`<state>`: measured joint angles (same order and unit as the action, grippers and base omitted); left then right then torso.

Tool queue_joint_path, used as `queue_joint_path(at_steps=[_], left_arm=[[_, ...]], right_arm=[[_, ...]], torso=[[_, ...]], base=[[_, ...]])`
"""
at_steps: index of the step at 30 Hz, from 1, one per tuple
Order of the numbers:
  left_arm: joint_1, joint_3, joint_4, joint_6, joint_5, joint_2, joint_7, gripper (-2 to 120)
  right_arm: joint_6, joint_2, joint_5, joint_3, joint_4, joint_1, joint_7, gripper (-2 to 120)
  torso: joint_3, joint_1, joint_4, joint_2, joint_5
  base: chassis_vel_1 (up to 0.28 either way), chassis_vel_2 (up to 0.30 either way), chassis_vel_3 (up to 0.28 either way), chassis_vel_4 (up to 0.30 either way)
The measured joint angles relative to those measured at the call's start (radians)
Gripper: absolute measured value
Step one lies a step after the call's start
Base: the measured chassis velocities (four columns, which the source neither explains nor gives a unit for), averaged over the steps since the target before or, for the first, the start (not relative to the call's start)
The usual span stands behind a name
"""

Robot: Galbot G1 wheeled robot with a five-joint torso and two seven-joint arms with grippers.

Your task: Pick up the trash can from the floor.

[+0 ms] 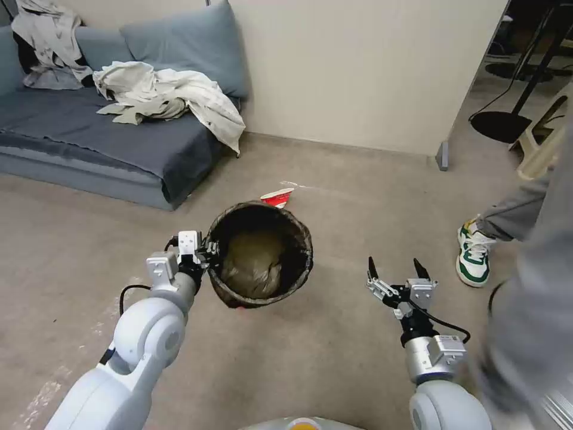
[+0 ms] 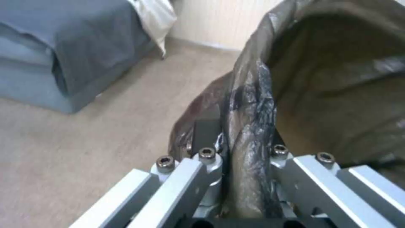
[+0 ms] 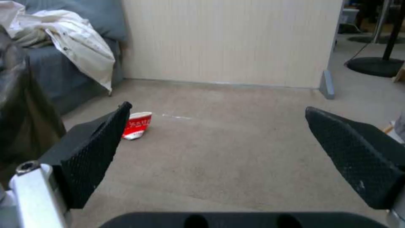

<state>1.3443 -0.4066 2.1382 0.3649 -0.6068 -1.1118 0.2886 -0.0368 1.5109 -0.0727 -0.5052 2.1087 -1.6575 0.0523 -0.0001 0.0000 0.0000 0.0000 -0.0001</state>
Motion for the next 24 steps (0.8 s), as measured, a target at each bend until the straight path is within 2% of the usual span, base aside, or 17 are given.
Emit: queue_joint_path(at_steps=[3, 7, 24], left_arm=[[0.021, 0.002, 0.001, -0.051, 0.019, -0.011, -0.036, 4], [0.039, 0.003, 0.009, -0.084, 0.041, -0.018, -0.057, 4], [0.051, 0.0, 0.012, -0.101, 0.061, -0.028, -0.06, 4]], right_arm=[[-0.001, 0.005, 0.001, -0.001, 0.0, 0.0, 0.0, 100], [-0.001, 0.007, 0.002, -0.001, 0.001, 0.002, 0.0, 100], [-0.001, 0.005, 0.002, -0.005, 0.008, 0.002, 0.001, 100]], torso=[[0.0, 0.0, 0.0, 0.0, 0.0], [0.0, 0.0, 0.0, 0.0, 0.0001], [0.0, 0.0, 0.0, 0.0, 0.0002]], base=[[0.0, 0.0, 0.0, 0.0], [0.0, 0.0, 0.0, 0.0], [0.0, 0.0, 0.0, 0.0]])
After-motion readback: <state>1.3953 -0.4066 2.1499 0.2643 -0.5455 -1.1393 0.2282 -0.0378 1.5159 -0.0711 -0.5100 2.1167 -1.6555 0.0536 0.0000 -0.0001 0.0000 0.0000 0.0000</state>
